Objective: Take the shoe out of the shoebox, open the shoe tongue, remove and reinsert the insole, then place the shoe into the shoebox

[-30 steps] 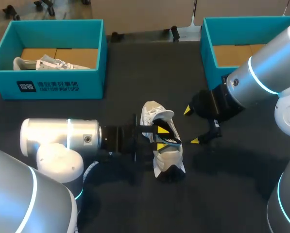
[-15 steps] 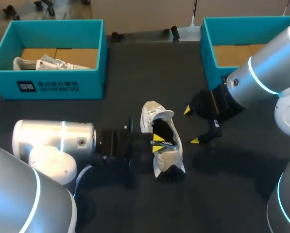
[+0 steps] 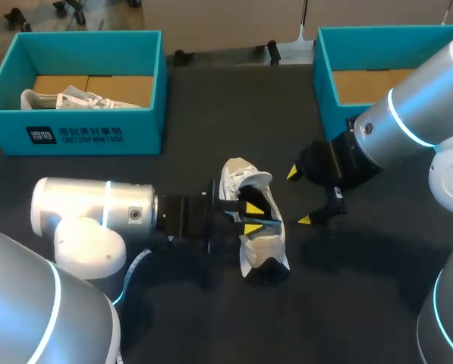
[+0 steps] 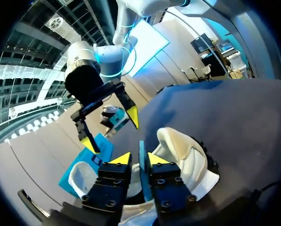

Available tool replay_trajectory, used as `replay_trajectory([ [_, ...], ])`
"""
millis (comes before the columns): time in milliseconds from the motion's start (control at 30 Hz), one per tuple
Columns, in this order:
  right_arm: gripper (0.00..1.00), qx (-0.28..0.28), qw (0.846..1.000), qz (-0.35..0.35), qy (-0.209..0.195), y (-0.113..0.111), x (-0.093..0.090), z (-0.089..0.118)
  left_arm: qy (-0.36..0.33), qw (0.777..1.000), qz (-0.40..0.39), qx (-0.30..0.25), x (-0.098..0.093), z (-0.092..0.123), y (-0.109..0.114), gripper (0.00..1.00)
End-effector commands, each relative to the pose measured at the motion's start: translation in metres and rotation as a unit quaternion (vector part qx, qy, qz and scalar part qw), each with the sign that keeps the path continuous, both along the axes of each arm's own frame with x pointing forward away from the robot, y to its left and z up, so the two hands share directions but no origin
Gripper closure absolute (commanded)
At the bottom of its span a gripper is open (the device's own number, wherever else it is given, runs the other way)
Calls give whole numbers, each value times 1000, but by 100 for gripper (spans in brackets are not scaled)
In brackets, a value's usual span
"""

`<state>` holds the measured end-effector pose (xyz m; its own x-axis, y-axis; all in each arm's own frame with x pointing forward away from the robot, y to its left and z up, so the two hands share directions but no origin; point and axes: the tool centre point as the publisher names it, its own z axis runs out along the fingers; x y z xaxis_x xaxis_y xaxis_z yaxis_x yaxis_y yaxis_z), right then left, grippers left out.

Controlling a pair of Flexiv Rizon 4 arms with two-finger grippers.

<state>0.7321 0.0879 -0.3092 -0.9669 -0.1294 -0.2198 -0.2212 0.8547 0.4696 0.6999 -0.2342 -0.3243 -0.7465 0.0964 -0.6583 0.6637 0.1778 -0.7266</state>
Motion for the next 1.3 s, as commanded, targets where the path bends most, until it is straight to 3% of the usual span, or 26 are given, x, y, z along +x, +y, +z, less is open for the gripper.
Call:
replay_trajectory([
  [33, 0, -2, 1000, -2, -1, 2, -1, -1, -5, 1000, 5, -9, -16, 17, 17, 29],
  [200, 0, -2, 1000, -2, -1, 2, -1, -1, -9, 1000, 1, -14, -21, 33, 25, 18],
  [500, 0, -2, 1000, -2, -1, 2, -1, -1, -2, 999, -39, 15, -13, 59, 35, 16],
  [700, 0, -2, 1000, -2, -1, 2, -1, -1, 2, 994, -91, 62, -3, 76, 36, 0],
  [1033, 0, -2, 1000, -2, -1, 2, -1, -1, -10, 971, -171, 166, -1, 88, 42, 0],
  [1300, 0, -2, 1000, -2, -1, 2, -1, -1, -10, 971, -171, 166, -1, 88, 42, 0],
])
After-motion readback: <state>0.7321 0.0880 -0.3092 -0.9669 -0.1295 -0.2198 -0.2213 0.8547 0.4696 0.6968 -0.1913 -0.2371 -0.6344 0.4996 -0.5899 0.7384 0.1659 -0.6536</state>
